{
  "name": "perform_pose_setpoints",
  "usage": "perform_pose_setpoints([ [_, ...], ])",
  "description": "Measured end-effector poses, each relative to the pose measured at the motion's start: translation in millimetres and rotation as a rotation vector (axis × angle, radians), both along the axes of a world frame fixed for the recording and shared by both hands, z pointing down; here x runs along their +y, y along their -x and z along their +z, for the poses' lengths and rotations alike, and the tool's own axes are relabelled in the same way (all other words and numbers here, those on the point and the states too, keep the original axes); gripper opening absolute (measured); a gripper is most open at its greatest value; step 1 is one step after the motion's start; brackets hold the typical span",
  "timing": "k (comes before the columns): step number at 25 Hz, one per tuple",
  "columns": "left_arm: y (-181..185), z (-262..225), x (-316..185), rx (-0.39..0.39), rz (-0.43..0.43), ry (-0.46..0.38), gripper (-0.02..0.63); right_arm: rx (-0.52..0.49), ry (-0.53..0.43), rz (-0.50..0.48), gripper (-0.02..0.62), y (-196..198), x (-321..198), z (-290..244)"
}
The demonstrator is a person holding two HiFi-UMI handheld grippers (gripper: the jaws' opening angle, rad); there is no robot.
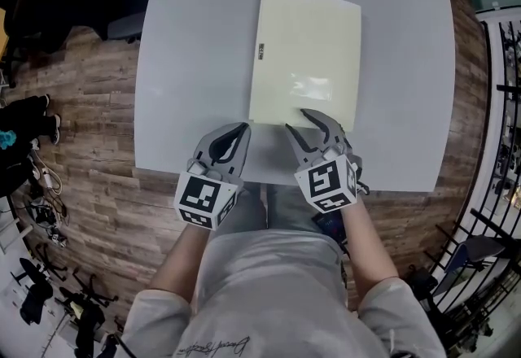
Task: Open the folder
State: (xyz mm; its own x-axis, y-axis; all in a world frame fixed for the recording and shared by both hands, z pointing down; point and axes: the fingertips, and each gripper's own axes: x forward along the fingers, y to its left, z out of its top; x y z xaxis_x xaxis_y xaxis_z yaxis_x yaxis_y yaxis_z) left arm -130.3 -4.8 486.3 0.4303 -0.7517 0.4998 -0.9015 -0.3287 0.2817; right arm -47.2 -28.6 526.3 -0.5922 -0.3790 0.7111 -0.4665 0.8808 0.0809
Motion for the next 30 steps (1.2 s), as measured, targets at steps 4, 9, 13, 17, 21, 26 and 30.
perform_pose_setpoints([
  [4,2,6,0,0.009,-0.007,0.011,0.009,0.098,-0.074,-0.065,0.198,2,0,9],
  [9,2,9,0,0.013,-0.009,0.017,0.009,0.150,-0.105,-0.125,0.218,5,5,13],
  [13,4,13,0,0.014,-0.014,0.021,0.009,0.198,-0.122,-0.164,0.239,7,10,23],
  [17,4,13,2,0.017,-0.020,0.024,0.009,0.235,-0.153,-0.183,0.249,6,10,26],
  [21,5,16,4,0.018,-0.023,0.031,0.009,0.270,-0.184,-0.205,0.249,8,9,32],
  [26,4,18,4,0.020,-0.025,0.036,0.009,0.312,-0.236,-0.210,0.238,7,6,37],
  [30,2,18,4,0.021,-0.025,0.037,0.009,0.302,-0.239,-0.204,0.216,6,6,37],
])
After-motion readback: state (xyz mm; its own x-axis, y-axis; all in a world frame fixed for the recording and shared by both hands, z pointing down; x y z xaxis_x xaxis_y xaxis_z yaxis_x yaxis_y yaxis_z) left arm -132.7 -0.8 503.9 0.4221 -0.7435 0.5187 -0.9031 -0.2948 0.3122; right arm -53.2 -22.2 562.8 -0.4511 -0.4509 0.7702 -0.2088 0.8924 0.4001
